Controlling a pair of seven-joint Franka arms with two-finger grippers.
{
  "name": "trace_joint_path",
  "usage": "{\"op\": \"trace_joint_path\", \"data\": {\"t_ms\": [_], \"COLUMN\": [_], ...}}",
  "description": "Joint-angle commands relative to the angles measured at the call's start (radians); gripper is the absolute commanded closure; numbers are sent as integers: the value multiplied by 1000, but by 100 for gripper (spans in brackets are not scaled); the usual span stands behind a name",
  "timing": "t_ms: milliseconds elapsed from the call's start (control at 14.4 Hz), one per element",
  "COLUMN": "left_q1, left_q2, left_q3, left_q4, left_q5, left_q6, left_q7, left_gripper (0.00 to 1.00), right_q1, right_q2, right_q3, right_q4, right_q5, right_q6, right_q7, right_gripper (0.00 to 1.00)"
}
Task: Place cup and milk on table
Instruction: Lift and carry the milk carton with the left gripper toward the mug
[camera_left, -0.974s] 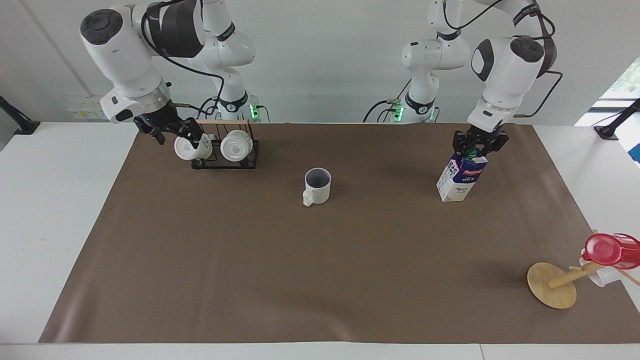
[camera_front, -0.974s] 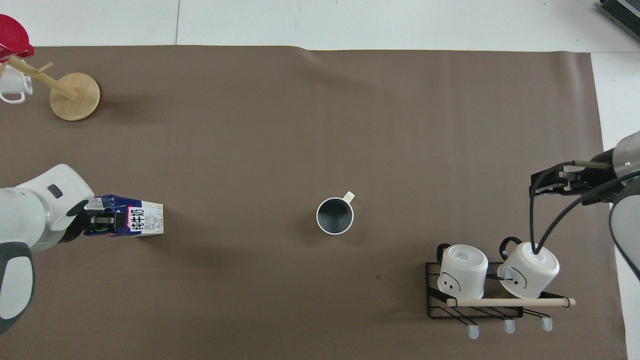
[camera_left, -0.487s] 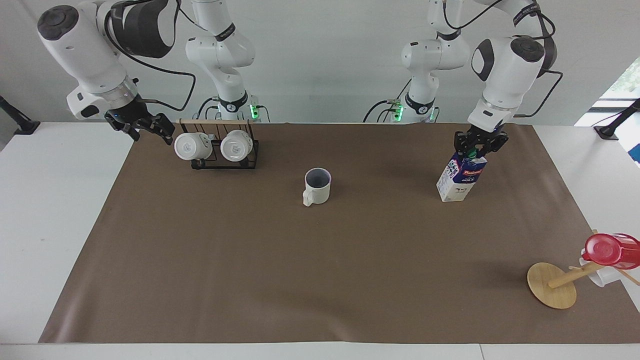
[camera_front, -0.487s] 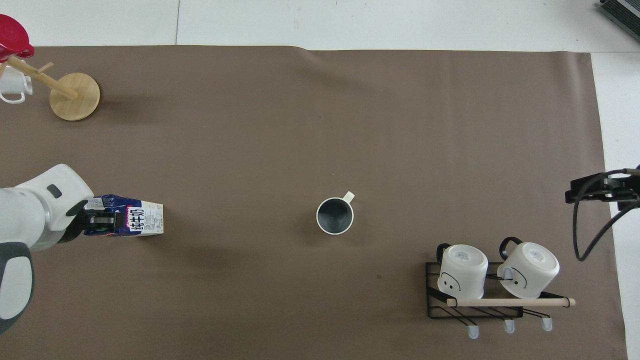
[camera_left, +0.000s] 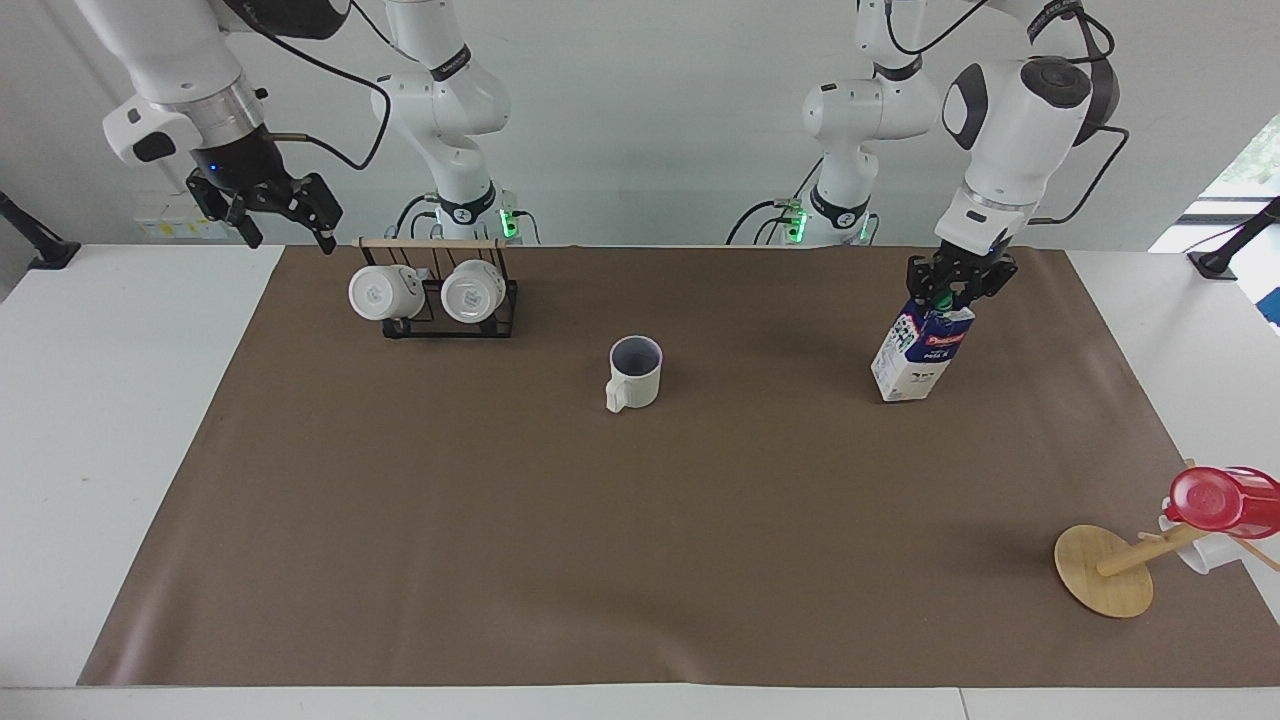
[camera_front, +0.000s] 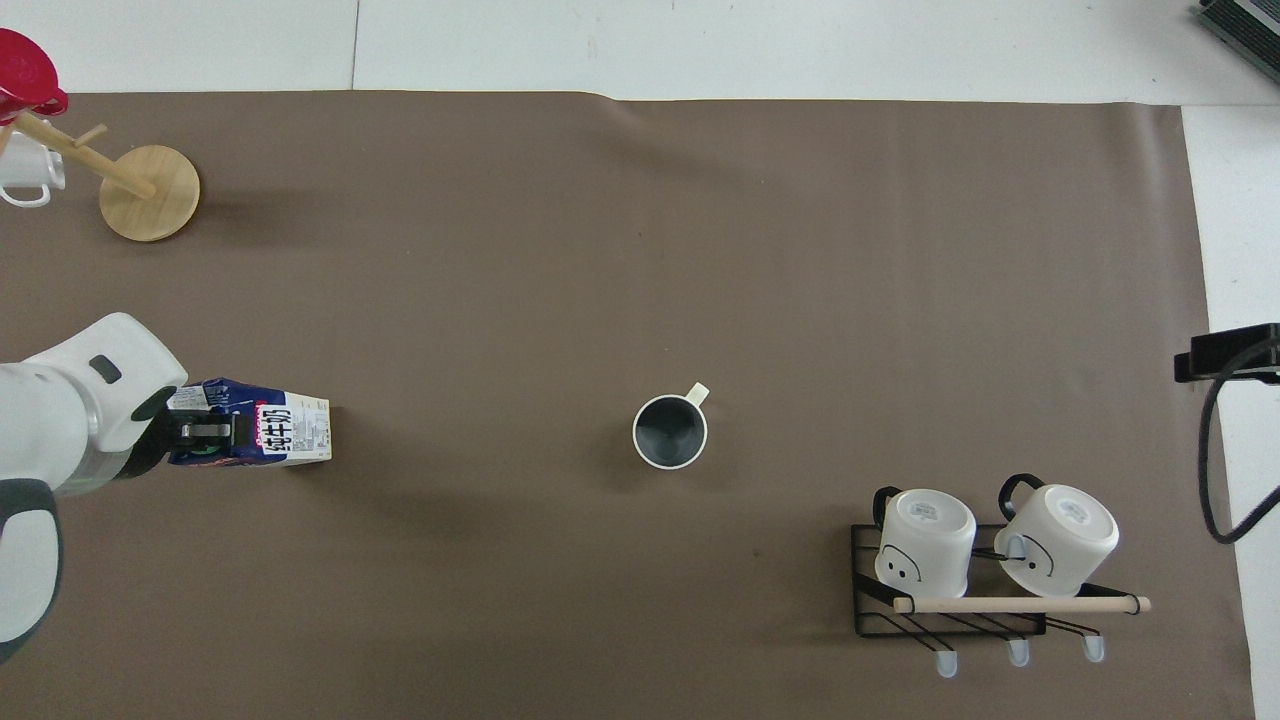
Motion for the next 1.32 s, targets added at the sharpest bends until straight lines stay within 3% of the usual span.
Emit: {"op": "trace_joint_path", "data": {"t_ms": [0, 487, 905, 1253], "left_q1": [-70, -250, -327, -423], "left_q2": [-3, 28, 78, 176], "left_q3": [5, 5, 0, -3], "left_q4": [24, 99, 161, 231], "left_q5": [0, -2, -6, -5], "left_q6": [-30, -64, -55, -41], "left_q7": [-89, -290, -337, -503], "left_gripper": [44, 44, 46, 46], "right_q1": [1, 4, 3, 3], "right_q2": [10, 8, 8, -1], "right_q3": [8, 26, 30, 28], "right_q4": [100, 101, 122, 107], "right_q5": [-28, -31, -10, 10], "right_q6": [-79, -128, -147, -147], "right_q7": [-15, -23, -6, 11], "right_gripper": [0, 0, 0, 0]}}
